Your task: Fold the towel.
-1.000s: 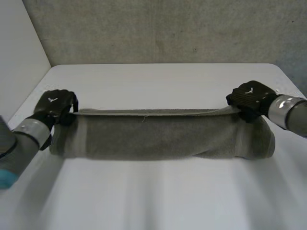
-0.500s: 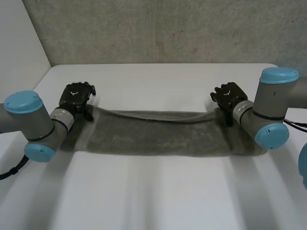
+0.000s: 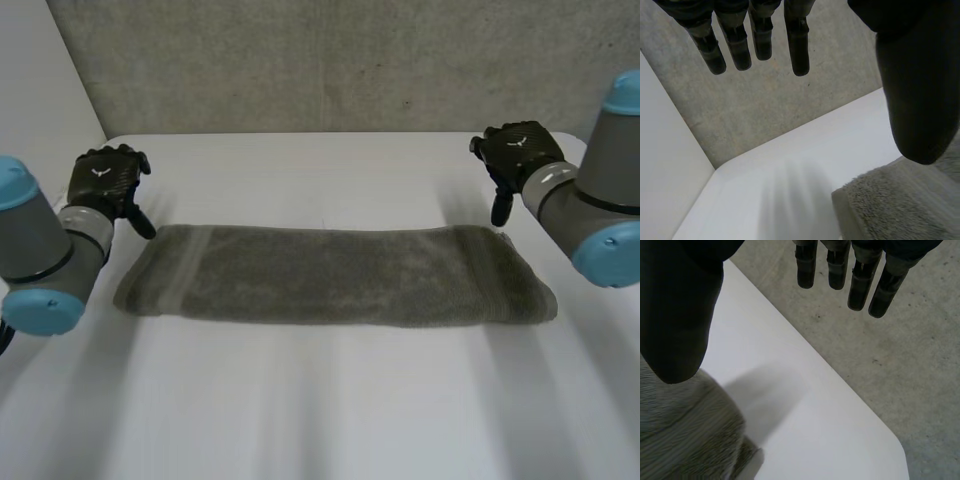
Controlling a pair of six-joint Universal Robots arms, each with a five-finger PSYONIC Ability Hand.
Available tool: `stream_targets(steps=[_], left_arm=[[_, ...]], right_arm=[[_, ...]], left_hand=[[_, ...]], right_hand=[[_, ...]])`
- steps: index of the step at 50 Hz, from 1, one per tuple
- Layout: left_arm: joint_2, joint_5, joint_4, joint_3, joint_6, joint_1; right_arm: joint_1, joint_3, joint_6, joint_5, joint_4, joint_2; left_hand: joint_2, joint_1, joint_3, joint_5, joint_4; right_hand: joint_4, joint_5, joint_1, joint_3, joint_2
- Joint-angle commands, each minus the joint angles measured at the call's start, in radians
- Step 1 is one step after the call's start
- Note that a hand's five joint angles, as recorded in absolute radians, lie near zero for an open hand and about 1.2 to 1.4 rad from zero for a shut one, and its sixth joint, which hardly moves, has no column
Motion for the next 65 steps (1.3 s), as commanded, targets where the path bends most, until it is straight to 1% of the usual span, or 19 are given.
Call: stream_targets(steps=[1, 6, 11, 13, 14, 16, 18, 20, 23, 29, 34, 36, 37, 39, 40, 41, 49, 54, 65], left_arm=[[0.159, 0.003, 0.000, -0.161, -0.003, -0.012], [0.208, 0.001, 0.006, -0.252, -0.009, -0.020], [0.225, 0.001, 0.013, -0.328, -0.085, -0.034], [0.225, 0.001, 0.013, -0.336, -0.108, -0.035], [0.225, -0.001, 0.014, -0.341, -0.125, -0.035], [0.226, -0.001, 0.020, -0.344, -0.136, -0.034], [0.226, -0.002, 0.029, -0.345, -0.145, -0.034], [0.226, -0.002, 0.043, -0.348, -0.152, -0.032], [0.225, -0.002, 0.075, -0.370, -0.155, -0.019], [0.223, -0.001, 0.135, -0.394, -0.155, -0.009], [0.223, -0.002, 0.143, -0.394, -0.155, -0.006], [0.220, -0.001, 0.143, -0.396, -0.155, -0.005], [0.220, -0.001, 0.143, -0.396, -0.155, -0.005], [0.217, -0.001, 0.143, -0.396, -0.155, -0.005], [0.216, -0.001, 0.144, -0.396, -0.155, -0.005], [0.213, -0.001, 0.145, -0.394, -0.155, -0.006], [0.211, -0.001, 0.148, -0.394, -0.155, -0.006], [0.211, -0.001, 0.157, -0.396, -0.155, -0.006], [0.205, -0.001, 0.158, -0.394, -0.155, -0.006]], right_arm=[[0.003, 0.238, -0.015, 0.003, 0.020, -0.201], [0.002, 0.405, -0.034, 0.004, 0.020, -0.285], [-0.009, 0.562, -0.060, 0.001, -0.011, -0.310], [-0.036, 0.640, -0.063, 0.003, -0.096, -0.311], [-0.036, 0.640, -0.063, 0.003, -0.097, -0.311], [-0.047, 0.699, -0.066, 0.003, -0.213, -0.299], [-0.047, 0.700, -0.066, 0.003, -0.213, -0.299], [-0.053, 0.732, -0.068, -0.002, -0.320, -0.261], [-0.067, 0.735, -0.071, 0.003, -0.371, -0.215], [-0.072, 0.724, -0.109, 0.000, -0.390, -0.150], [-0.096, 0.717, -0.161, -0.004, -0.393, -0.104], [-0.110, 0.711, -0.173, -0.005, -0.399, -0.084], [-0.110, 0.710, -0.173, -0.005, -0.399, -0.084], [-0.113, 0.701, -0.173, -0.004, -0.405, -0.083], [-0.113, 0.701, -0.173, -0.004, -0.405, -0.083], [-0.121, 0.698, -0.173, 0.001, -0.405, -0.092], [-0.213, 0.698, -0.176, 0.003, -0.405, -0.170], [-0.331, 0.678, -0.206, -0.011, -0.402, -0.196], [-0.340, 0.680, -0.198, -0.017, -0.404, -0.187]], left_hand=[[-0.065, -0.074, -0.075, -0.047, -0.078], [-0.065, -0.074, -0.075, -0.047, -0.078], [-0.065, -0.074, -0.075, -0.047, -0.078], [-0.065, -0.074, -0.075, -0.047, -0.078], [-0.065, -0.074, -0.075, -0.047, -0.078], [-0.065, -0.074, -0.075, -0.047, -0.078], [-0.065, -0.074, -0.075, -0.047, -0.078], [-0.065, -0.074, -0.075, -0.047, -0.078], [-0.065, -0.074, -0.075, -0.047, -0.078], [-0.065, -0.074, -0.075, -0.047, -0.078], [-0.065, -0.074, -0.075, -0.047, -0.078], [-0.065, -0.074, -0.075, -0.047, -0.078], [-0.065, -0.074, -0.075, -0.047, -0.078], [-0.065, -0.074, -0.075, -0.047, -0.078], [-0.065, -0.074, -0.075, -0.047, -0.078], [-0.065, -0.074, -0.075, -0.047, -0.078], [-0.065, -0.074, -0.075, -0.047, -0.078], [-0.065, -0.074, -0.075, -0.047, -0.078], [-0.065, -0.074, -0.075, -0.047, -0.078]], right_hand=[[-0.081, -0.057, -0.058, -0.073, -0.076], [-0.081, -0.057, -0.058, -0.073, -0.076], [-0.081, -0.057, -0.058, -0.073, -0.076], [-0.081, -0.057, -0.058, -0.073, -0.076], [-0.081, -0.057, -0.058, -0.073, -0.076], [-0.081, -0.057, -0.058, -0.073, -0.076], [-0.081, -0.057, -0.058, -0.073, -0.076], [-0.001, 0.023, 0.022, 0.008, 0.004], [0.050, 0.073, 0.072, 0.058, 0.055], [0.103, 0.126, 0.125, 0.111, 0.108], [0.244, 0.267, 0.266, 0.252, 0.249], [0.439, 0.463, 0.462, 0.447, 0.444], [0.440, 0.464, 0.463, 0.449, 0.445], [0.931, 0.954, 0.954, 0.939, 0.936], [0.933, 0.957, 0.956, 0.942, 0.938], [1.139, 1.162, 1.162, 1.147, 1.144], [1.141, 1.165, 1.164, 1.149, 1.146], [1.141, 1.165, 1.164, 1.149, 1.146], [1.141, 1.165, 1.164, 1.149, 1.146]])
